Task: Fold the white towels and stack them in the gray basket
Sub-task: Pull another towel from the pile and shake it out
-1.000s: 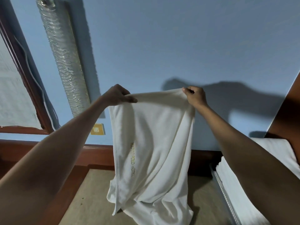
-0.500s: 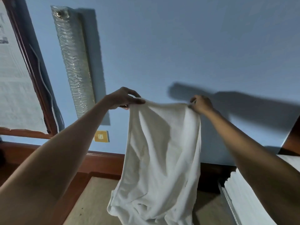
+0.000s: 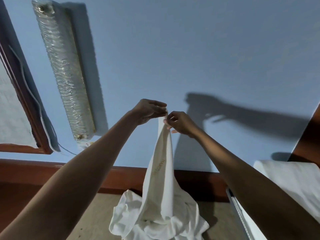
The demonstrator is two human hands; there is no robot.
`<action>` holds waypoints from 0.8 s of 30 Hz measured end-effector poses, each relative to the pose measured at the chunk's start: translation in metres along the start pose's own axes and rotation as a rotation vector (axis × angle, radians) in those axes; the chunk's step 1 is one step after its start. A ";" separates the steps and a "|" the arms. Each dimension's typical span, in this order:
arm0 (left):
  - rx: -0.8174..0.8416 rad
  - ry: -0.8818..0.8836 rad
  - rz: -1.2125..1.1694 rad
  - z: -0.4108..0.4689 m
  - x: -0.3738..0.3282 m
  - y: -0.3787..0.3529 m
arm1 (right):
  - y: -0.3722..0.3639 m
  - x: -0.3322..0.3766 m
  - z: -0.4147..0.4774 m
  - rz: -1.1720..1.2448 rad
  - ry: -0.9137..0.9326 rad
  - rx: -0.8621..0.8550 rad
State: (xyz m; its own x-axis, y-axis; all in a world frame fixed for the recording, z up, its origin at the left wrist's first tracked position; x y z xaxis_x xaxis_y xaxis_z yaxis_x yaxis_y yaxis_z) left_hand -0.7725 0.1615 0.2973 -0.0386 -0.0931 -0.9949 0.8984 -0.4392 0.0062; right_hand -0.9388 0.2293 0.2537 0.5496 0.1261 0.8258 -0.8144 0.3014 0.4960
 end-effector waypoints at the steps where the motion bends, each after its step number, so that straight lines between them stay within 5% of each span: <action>1: 0.010 -0.033 0.029 0.000 0.000 0.001 | 0.000 -0.002 0.001 0.035 -0.004 -0.021; 6: -0.110 -0.275 0.526 0.007 -0.001 0.012 | 0.005 -0.006 0.008 0.345 -0.130 -0.006; 10: -0.289 -0.361 0.940 0.004 -0.003 0.019 | 0.004 -0.003 0.010 0.324 -0.140 0.012; 24: -0.646 -0.281 0.862 0.008 0.006 0.084 | 0.026 -0.004 0.022 -0.159 0.104 0.035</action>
State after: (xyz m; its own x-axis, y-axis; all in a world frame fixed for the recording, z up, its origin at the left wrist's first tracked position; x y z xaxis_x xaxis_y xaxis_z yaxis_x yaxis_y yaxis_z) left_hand -0.7008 0.1166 0.2930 0.6837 -0.3779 -0.6243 0.7281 0.4104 0.5490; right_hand -0.9668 0.2159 0.2691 0.6869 0.1774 0.7048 -0.7206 0.2923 0.6287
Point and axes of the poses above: each hand's wrist, its own z-axis towards the middle knuckle, its own y-axis out of the back of the hand, x = y × z, the point moved 1 cm from there along z, towards the middle knuckle, and after that the axes turned 5 degrees about -x, right-handed, at the moved point
